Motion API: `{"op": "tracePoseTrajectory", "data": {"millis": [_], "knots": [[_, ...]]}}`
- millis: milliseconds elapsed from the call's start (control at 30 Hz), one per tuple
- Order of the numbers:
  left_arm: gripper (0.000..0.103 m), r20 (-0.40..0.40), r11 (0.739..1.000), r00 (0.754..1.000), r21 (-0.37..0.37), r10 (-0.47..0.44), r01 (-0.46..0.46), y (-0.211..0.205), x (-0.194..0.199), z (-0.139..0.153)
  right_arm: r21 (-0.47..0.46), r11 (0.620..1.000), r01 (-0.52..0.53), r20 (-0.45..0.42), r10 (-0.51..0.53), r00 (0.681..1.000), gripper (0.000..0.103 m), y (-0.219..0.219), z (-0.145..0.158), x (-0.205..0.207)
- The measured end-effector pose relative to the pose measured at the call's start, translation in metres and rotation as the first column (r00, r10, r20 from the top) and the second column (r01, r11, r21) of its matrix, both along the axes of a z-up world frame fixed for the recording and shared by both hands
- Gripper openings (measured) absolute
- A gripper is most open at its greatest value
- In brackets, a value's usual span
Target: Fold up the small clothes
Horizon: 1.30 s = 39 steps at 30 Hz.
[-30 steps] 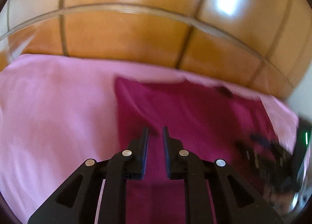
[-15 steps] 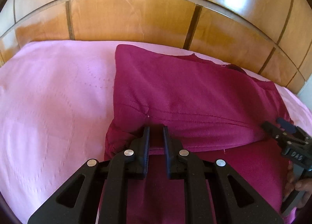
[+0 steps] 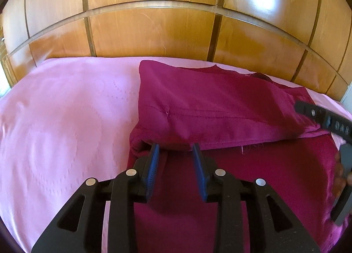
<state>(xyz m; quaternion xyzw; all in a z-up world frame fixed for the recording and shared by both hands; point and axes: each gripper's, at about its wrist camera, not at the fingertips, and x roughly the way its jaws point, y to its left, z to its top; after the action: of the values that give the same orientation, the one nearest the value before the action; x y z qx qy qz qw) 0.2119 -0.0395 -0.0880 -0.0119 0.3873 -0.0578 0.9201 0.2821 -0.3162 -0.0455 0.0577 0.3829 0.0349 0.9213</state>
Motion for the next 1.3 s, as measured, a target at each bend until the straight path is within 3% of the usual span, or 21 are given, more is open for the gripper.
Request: {"op": "tracePoseTrajectory", "data": {"millis": [267, 467, 1000, 1100, 1300], "knots": [[0.030, -0.029, 1.000, 1.000, -0.013, 0.005, -0.005, 0.005, 0.009, -0.008, 0.008, 0.997, 0.076, -0.104, -0.075, 0.992, 0.095, -0.023, -0.031, 0.023], [0.030, -0.032, 1.000, 0.999, -0.013, 0.006, -0.006, 0.004, 0.011, -0.010, -0.004, 0.998, 0.058, -0.093, -0.058, 0.994, 0.101, -0.020, -0.040, 0.026], [0.030, -0.022, 0.999, 0.999, -0.025, 0.034, -0.034, 0.007, -0.004, -0.003, -0.005, 0.998, 0.059, -0.080, -0.059, 0.995, 0.101, -0.019, -0.042, 0.023], [0.045, -0.013, 0.999, 0.999, -0.028, 0.038, -0.038, 0.008, -0.015, 0.000, -0.017, 0.998, 0.060, -0.081, -0.061, 0.995, 0.101, -0.019, -0.041, 0.022], [0.045, 0.009, 0.999, 0.999, -0.028, 0.040, -0.040, 0.013, -0.043, 0.009, -0.044, 0.996, 0.072, -0.089, -0.076, 0.993, 0.101, -0.016, -0.032, 0.018]]}}
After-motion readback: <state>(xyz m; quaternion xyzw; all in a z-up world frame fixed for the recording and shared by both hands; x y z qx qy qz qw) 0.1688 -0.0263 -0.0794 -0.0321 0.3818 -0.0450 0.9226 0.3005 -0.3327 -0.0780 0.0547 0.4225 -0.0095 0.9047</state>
